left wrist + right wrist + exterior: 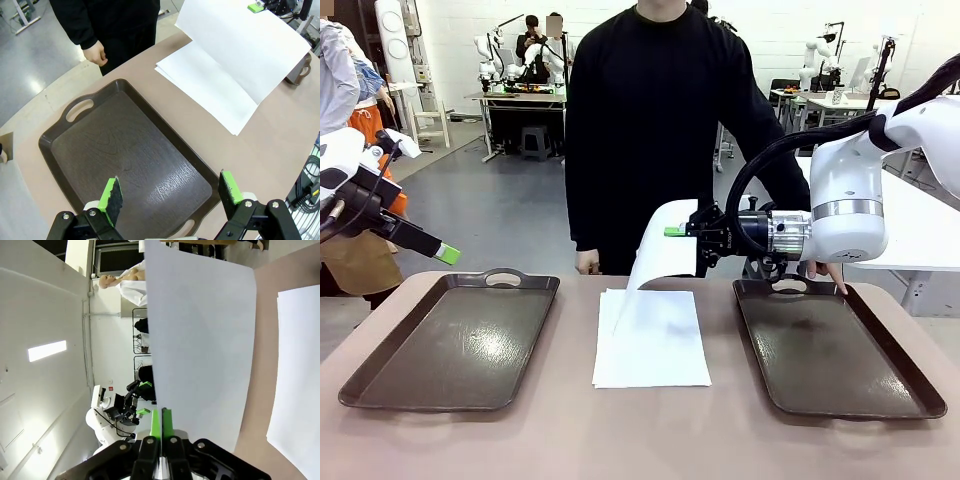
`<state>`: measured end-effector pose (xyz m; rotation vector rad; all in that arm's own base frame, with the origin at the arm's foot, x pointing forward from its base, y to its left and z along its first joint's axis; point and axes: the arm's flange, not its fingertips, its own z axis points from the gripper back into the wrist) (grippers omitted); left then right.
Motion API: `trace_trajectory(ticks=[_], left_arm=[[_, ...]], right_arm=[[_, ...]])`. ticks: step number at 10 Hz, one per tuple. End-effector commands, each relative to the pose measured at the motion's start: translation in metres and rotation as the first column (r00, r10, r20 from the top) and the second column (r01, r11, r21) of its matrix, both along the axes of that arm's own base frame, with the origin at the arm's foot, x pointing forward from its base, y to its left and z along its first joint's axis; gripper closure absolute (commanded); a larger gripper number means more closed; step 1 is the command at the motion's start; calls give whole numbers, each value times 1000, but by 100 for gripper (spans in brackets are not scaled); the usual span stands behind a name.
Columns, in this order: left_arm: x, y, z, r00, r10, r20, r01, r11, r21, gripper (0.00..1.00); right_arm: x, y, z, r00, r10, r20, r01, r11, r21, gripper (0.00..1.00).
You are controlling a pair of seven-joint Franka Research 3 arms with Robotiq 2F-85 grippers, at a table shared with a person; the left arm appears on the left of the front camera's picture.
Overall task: Sort the A4 documents.
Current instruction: Place the A4 Paper in the designated Handle tray.
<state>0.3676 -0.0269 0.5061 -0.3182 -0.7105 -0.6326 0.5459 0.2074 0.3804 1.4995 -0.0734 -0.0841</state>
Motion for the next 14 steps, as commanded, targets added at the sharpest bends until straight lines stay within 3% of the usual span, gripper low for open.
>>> trace_trajectory(ticks=[1, 2, 6, 9, 13, 14], left_arm=[[0, 1, 0, 1000, 1, 0, -1, 1000, -3, 0], [0, 1, 0, 1000, 1, 0, -1, 1000, -3, 0], [0, 1, 0, 1000, 1, 0, -1, 1000, -3, 0], [0, 1, 0, 1000, 1, 0, -1, 1000, -3, 0], [0, 1, 0, 1000, 1, 0, -1, 1000, -3, 0], [0, 1, 0, 1000, 1, 0, -1, 1000, -3, 0]], right_arm=[[-21, -28, 12, 991, 118, 70, -115, 993, -38, 99], [-32, -59, 20, 982, 167, 90, -153, 977, -147, 99], [-45, -188, 46, 969, 200, 149, -162, 959, -231, 99], [-39, -214, 32, 965, 219, 145, -183, 956, -227, 99], [-24, -208, 7, 961, 224, 159, -199, 967, -159, 99], [-20, -211, -8, 965, 220, 143, -191, 963, -192, 99]])
